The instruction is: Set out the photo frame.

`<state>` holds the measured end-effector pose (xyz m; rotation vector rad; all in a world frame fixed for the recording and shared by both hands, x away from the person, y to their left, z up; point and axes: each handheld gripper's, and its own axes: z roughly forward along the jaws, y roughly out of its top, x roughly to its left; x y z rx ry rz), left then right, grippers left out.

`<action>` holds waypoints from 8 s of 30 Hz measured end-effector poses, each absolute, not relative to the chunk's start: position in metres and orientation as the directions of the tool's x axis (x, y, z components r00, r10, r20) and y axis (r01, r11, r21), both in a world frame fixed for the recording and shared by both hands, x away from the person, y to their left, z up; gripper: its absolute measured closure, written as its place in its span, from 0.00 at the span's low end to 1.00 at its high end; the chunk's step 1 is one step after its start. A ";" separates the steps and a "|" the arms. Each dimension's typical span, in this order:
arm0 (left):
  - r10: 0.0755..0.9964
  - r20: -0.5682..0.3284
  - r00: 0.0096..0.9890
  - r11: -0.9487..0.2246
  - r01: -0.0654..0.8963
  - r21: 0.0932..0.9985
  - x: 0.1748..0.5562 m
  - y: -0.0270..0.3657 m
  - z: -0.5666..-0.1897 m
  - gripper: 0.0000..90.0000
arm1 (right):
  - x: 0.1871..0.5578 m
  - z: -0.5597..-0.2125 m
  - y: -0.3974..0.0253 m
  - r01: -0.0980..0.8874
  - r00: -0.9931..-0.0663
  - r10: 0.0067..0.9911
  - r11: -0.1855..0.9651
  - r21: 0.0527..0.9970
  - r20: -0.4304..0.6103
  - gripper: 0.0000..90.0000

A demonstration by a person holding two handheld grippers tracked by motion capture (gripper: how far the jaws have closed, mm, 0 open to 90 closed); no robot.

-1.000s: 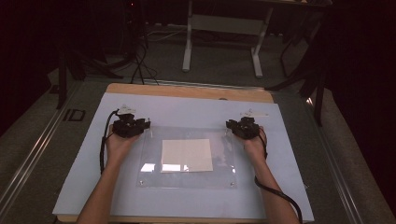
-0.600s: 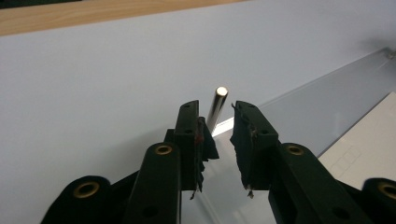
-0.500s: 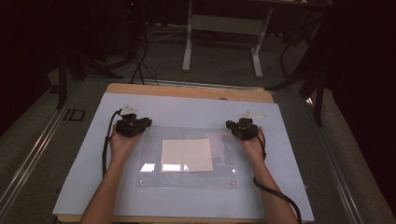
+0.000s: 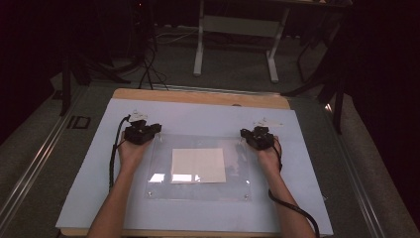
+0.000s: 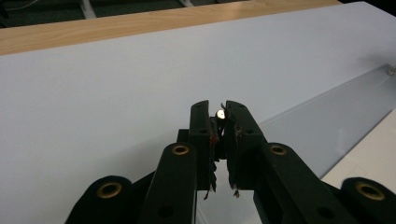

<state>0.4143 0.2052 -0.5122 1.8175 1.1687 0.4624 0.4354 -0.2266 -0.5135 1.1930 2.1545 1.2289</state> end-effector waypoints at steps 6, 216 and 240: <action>0.853 -0.172 0.493 -0.133 0.524 0.842 0.416 0.207 -0.516 0.92 | 0.438 -0.514 -0.229 0.491 -0.573 0.813 0.246 0.836 0.098 0.94; 0.792 -0.312 0.524 -0.017 0.531 0.847 0.384 0.245 -0.491 0.68 | 0.359 -0.508 -0.249 0.188 -0.804 0.587 0.404 0.895 -0.096 0.48; 0.809 -0.185 0.557 -0.132 0.481 0.867 0.348 0.248 -0.491 0.64 | 0.365 -0.501 -0.249 0.225 -0.806 0.589 0.402 0.888 -0.063 0.48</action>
